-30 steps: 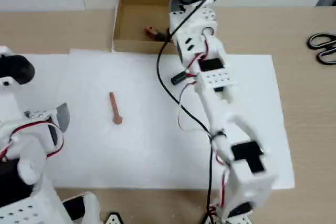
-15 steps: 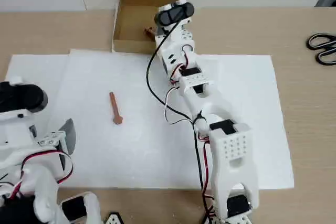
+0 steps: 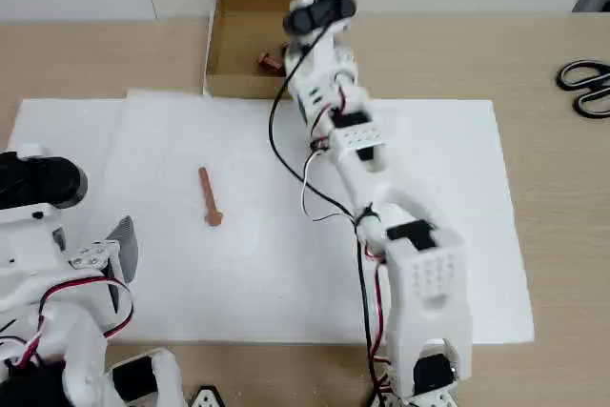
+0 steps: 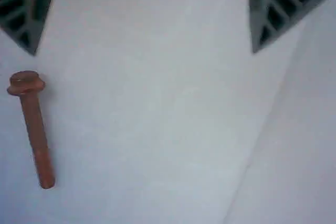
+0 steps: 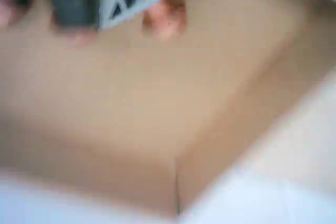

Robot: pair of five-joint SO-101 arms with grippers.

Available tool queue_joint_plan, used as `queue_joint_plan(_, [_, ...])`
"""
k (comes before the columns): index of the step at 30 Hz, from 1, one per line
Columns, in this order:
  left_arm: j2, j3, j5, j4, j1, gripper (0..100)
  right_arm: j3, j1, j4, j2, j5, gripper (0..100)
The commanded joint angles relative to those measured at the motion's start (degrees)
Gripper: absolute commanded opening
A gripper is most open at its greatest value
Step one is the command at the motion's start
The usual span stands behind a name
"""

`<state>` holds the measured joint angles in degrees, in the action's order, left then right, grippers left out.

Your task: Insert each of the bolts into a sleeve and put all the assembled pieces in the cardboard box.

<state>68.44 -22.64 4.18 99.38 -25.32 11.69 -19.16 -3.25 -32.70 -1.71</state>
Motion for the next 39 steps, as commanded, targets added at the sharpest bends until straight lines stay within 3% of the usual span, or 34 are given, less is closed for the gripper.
queue_joint_plan(1, [0.09, 0.04, 0.35, 0.97, -0.09, 24, 2.81, 1.27, -10.68, 13.32, 0.09, 14.4])
queue_joint_plan(9, [0.09, -0.04, 0.35, 0.97, -0.09, 24, -0.26, 2.15, -39.60, 28.09, -2.46, 14.4])
queue_joint_plan(13, [0.09, -0.04, 0.35, 0.97, -0.09, 24, -4.57, 2.15, -47.08, 31.69, -11.60, 14.4])
queue_joint_plan(15, [0.09, -0.04, 0.35, 0.97, -0.09, 24, -8.00, 2.24, -48.31, 32.04, -12.48, 14.4])
queue_joint_plan(19, [0.09, -0.04, 0.35, 0.97, -0.09, 24, -13.45, 1.45, -46.64, 32.04, -15.03, 14.4])
queue_joint_plan(27, [0.09, -0.04, 0.35, 0.97, -0.09, 24, -23.91, 0.57, -34.07, 31.96, -39.38, 14.6])
queue_joint_plan(39, [0.09, -0.04, 0.35, 0.97, -0.09, 24, -35.34, -1.27, -19.91, 31.96, -40.00, 14.4])
